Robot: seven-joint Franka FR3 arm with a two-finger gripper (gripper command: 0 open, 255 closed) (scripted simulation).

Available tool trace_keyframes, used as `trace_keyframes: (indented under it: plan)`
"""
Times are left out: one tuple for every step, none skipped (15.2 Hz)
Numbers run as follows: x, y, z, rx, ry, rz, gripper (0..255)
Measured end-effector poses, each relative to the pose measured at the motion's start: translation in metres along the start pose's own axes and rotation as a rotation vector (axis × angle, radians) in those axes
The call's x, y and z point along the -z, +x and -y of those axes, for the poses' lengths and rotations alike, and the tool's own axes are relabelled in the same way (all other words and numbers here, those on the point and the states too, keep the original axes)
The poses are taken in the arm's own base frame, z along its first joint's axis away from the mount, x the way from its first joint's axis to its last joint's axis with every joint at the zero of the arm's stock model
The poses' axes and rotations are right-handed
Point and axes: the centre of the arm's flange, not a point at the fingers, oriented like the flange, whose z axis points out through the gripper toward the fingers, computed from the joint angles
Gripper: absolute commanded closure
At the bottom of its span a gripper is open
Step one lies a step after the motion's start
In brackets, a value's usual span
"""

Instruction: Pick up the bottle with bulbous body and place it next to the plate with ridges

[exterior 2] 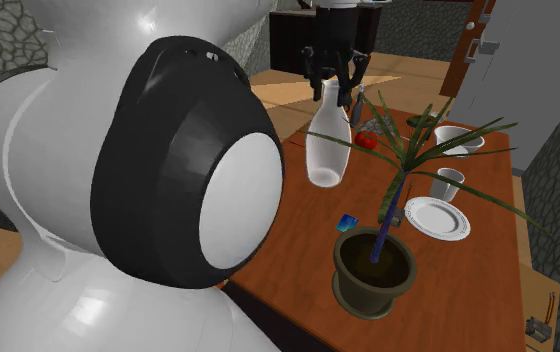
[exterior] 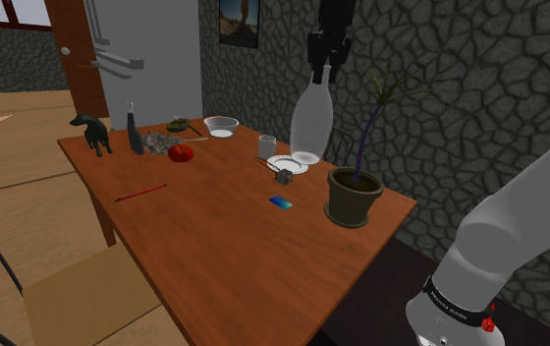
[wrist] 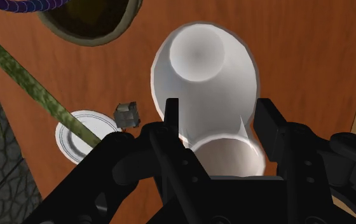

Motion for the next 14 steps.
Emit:
trace_keyframes:
  plan:
    - [-0.005, 0.005, -0.012, 0.000, 0.000, 0.000, 255]
    - [-0.012, 0.009, -0.025, 0.000, 0.000, 0.000, 255]
    - [-0.016, 0.015, -0.037, 0.000, 0.000, 0.000, 255]
    - [-0.023, 0.019, -0.050, 0.000, 0.000, 0.000, 255]
    - [-0.028, 0.021, -0.062, 0.000, 0.001, 0.000, 255]
    - [-0.033, 0.026, -0.072, 0.000, 0.001, 0.000, 255]
    - [-0.035, 0.031, -0.083, 0.000, 0.001, 0.000, 255]
    - [-0.040, 0.035, -0.094, 0.000, 0.001, 0.000, 255]
    - [-0.044, 0.040, -0.106, 0.000, 0.001, 0.000, 255]
    - [-0.050, 0.043, -0.118, 0.000, 0.001, 0.000, 255]
    - [-0.056, 0.049, -0.130, 0.000, 0.001, 0.000, 255]
    - [-0.064, 0.053, -0.139, 0.000, 0.001, 0.000, 255]
    - [-0.066, 0.059, -0.150, 0.000, 0.001, 0.001, 255]
    - [-0.070, 0.065, -0.162, 0.000, 0.000, 0.000, 255]
